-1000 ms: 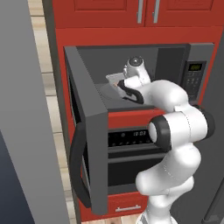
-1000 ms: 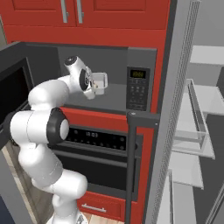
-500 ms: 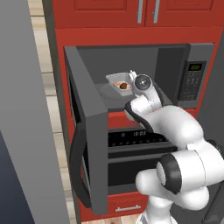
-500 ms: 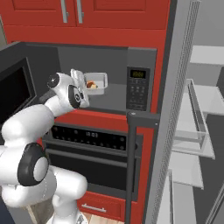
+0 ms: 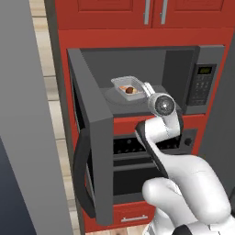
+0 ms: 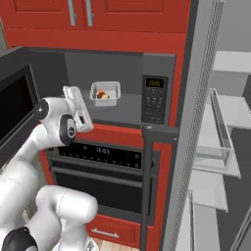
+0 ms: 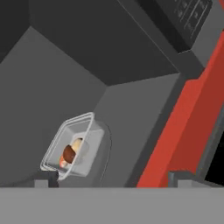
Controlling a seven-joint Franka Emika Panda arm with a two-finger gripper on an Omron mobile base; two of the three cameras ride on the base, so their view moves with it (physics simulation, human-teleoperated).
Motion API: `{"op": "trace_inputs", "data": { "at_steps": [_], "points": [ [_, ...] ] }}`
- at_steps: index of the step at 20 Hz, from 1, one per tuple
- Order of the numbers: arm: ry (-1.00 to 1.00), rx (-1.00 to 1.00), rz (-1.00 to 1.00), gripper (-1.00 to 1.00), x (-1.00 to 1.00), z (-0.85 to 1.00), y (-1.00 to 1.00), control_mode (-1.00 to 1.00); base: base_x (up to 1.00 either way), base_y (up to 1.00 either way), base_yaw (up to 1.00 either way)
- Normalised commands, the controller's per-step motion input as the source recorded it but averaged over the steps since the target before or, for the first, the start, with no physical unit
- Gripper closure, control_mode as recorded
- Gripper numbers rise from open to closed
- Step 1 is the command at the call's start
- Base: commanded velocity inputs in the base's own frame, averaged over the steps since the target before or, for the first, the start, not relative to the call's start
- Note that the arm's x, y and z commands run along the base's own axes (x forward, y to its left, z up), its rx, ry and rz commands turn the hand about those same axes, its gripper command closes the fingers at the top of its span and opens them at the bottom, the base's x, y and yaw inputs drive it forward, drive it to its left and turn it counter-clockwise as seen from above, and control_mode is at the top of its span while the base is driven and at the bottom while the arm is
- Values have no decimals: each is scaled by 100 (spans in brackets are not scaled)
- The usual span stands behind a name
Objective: Place the tupperware containing the shrimp and mushroom meal in the microwave. Close the microwave door and press the start button to reheat the meal.
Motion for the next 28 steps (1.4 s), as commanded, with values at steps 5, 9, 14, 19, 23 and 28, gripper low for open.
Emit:
{"op": "trace_inputs", "data": {
  "at_steps": [5, 9, 14, 19, 23, 28],
  "points": [
    [18, -21, 24, -100, -100, 39, 0, -100, 0, 0, 0],
    [27, -32, 29, -100, -100, 43, 0, -100, 0, 0, 0],
    [23, -37, 23, -100, -99, 32, 0, -100, 0, 0, 0],
    [12, -33, 15, -100, -63, 33, 4, -100, 0, 0, 0],
    [11, -30, 16, -100, -49, 59, 27, -100, 0, 0, 0],
    [12, -25, 20, -100, -57, 61, 38, -100, 0, 0, 0]
  ]
}}
